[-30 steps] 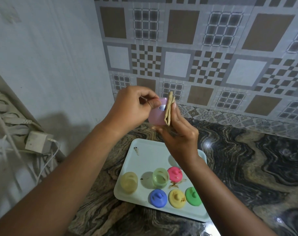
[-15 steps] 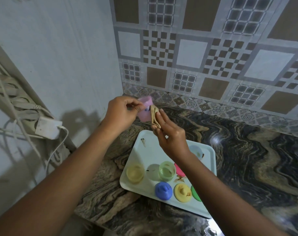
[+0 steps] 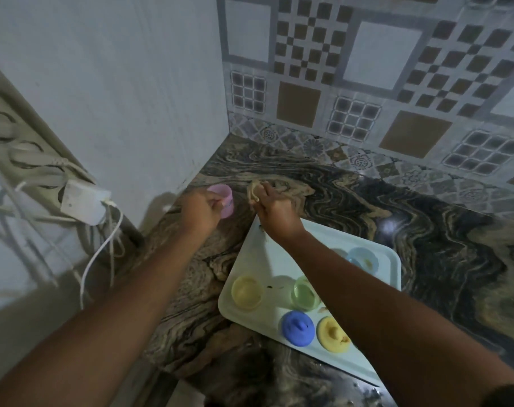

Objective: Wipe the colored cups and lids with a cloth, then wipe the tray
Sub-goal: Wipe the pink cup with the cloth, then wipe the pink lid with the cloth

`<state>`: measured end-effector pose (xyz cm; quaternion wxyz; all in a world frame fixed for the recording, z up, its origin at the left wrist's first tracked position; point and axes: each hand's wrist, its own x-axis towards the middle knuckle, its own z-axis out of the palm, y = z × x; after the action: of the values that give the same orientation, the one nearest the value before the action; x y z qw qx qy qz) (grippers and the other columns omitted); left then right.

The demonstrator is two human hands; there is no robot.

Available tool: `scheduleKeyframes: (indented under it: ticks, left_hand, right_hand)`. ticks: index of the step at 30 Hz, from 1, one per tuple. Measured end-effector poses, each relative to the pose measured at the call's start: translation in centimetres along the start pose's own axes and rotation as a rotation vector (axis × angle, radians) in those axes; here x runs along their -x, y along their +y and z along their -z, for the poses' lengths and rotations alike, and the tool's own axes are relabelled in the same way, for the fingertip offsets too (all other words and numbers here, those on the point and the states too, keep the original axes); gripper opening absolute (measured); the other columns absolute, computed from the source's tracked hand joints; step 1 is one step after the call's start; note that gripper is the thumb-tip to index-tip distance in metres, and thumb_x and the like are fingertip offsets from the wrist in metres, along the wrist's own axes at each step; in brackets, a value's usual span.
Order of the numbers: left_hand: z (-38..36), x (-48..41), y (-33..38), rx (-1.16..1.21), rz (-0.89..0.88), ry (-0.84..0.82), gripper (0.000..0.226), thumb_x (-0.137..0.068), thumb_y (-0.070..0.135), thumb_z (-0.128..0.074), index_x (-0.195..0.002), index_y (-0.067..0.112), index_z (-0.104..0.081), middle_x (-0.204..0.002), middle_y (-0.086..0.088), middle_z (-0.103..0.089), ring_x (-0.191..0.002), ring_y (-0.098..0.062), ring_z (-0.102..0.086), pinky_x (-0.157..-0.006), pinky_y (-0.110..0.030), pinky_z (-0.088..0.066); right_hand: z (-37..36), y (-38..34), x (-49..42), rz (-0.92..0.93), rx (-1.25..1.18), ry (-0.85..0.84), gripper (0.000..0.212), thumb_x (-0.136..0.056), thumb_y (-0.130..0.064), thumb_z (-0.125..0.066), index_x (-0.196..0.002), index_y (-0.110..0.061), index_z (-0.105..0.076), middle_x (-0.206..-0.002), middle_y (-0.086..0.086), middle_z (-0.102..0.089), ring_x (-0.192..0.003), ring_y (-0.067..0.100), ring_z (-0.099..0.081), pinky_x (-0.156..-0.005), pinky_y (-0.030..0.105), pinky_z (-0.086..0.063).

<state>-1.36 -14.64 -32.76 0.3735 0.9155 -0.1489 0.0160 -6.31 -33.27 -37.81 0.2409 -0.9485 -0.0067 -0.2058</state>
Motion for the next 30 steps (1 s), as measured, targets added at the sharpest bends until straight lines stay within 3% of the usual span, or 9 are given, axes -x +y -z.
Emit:
scheduleKeyframes:
  ticks: [3, 7, 10, 15, 19, 21, 24, 28, 30]
  left_hand:
    - [-0.9, -0.3, -1.2, -0.013, 0.016, -0.032, 0.012, -0.087, 0.001, -0.068, -0.095, -0.004, -0.075, -0.093, -0.017, -0.072, -0.088, -0.030, -0.065, -0.076, -0.013, -0.039]
    - [-2.1, -1.1, -3.3, -0.054, 0.003, -0.028, 0.006, -0.081, 0.000, -0.073, -0.085, -0.001, -0.078, -0.087, -0.018, -0.075, -0.079, -0.025, -0.067, -0.077, -0.014, -0.036]
    - [-2.4, -1.3, -4.4, -0.153, -0.008, -0.066, 0.006, -0.080, 0.007, -0.074, -0.079, 0.004, -0.080, -0.077, -0.015, -0.073, -0.076, -0.032, -0.069, -0.073, -0.026, -0.043]
    - [-1.5, -0.8, -3.1, -0.208, 0.011, -0.101, 0.029, -0.082, 0.031, -0.075, -0.110, 0.021, -0.075, -0.109, -0.013, -0.073, -0.098, -0.034, -0.068, -0.083, -0.039, -0.055]
    - [-0.9, 0.2, -1.8, -0.070, -0.034, 0.026, 0.024, -0.082, 0.033, -0.072, -0.099, 0.016, -0.074, -0.092, -0.008, -0.076, -0.082, -0.025, -0.070, -0.080, -0.037, -0.057]
    - [-1.1, 0.6, -0.2, 0.079, 0.020, -0.016, 0.038, -0.083, 0.039, -0.070, -0.108, 0.010, -0.072, -0.096, -0.009, -0.076, -0.084, -0.019, -0.071, -0.083, -0.035, -0.058]
    - [-2.1, 1.8, 3.1, 0.136, -0.008, -0.066, 0.043, -0.086, 0.036, -0.071, -0.124, 0.017, -0.068, -0.112, 0.000, -0.073, -0.099, -0.012, -0.068, -0.093, -0.028, -0.052]
    - [-4.1, 4.7, 7.8, 0.210, -0.135, -0.170, 0.034, -0.089, 0.026, -0.070, -0.121, 0.014, -0.070, -0.116, 0.001, -0.073, -0.109, -0.009, -0.064, -0.096, -0.021, -0.046]
    - [-5.5, 6.4, 9.4, 0.173, -0.190, -0.226, 0.031, -0.088, 0.032, -0.070, -0.115, 0.017, -0.073, -0.113, 0.003, -0.074, -0.109, -0.009, -0.065, -0.095, -0.021, -0.046]
  right_hand:
    - [-1.5, 0.2, -0.6, -0.035, -0.020, -0.026, 0.035, -0.095, -0.014, -0.065, -0.125, 0.003, -0.065, -0.136, 0.032, -0.059, -0.104, 0.049, -0.069, -0.084, 0.047, -0.058]
    - [-2.2, 0.3, -0.9, -0.052, -0.041, 0.022, 0.035, -0.096, -0.019, -0.062, -0.123, 0.002, -0.067, -0.133, 0.030, -0.062, -0.099, 0.045, -0.071, -0.078, 0.043, -0.060]
    - [-2.2, 0.5, -1.0, -0.094, -0.077, 0.057, 0.037, -0.097, -0.021, -0.060, -0.123, 0.004, -0.067, -0.133, 0.030, -0.062, -0.097, 0.043, -0.073, -0.076, 0.038, -0.059]
    - [-1.4, 0.0, -1.1, -0.115, -0.136, 0.142, 0.030, -0.096, -0.018, -0.065, -0.116, 0.002, -0.073, -0.119, 0.027, -0.071, -0.098, 0.036, -0.074, -0.077, 0.033, -0.057]
    - [1.6, -0.5, 0.0, -0.253, -0.250, 0.194, 0.031, -0.100, -0.021, -0.062, -0.119, 0.001, -0.072, -0.100, 0.021, -0.077, -0.093, 0.031, -0.075, -0.076, 0.033, -0.055]
    - [3.9, -0.5, 1.2, -0.351, -0.299, 0.166, 0.030, -0.102, -0.025, -0.060, -0.121, -0.006, -0.073, -0.092, 0.016, -0.079, -0.090, 0.017, -0.074, -0.076, 0.025, -0.051]
    - [7.4, -0.1, 3.8, -0.422, -0.383, 0.179, 0.030, -0.104, -0.030, -0.058, -0.097, -0.009, -0.078, -0.064, 0.002, -0.074, -0.062, -0.003, -0.068, -0.065, 0.022, -0.051]
    - [12.0, -0.1, 8.3, -0.491, -0.483, 0.238, 0.039, -0.105, -0.026, -0.056, -0.074, -0.005, -0.069, -0.061, 0.010, -0.072, -0.057, 0.004, -0.070, -0.061, 0.021, -0.052]
    - [13.9, 0.1, 10.3, -0.511, -0.508, 0.253, 0.042, -0.104, -0.031, -0.056, -0.073, -0.007, -0.070, -0.061, 0.008, -0.073, -0.061, 0.015, -0.073, -0.065, 0.030, -0.057]
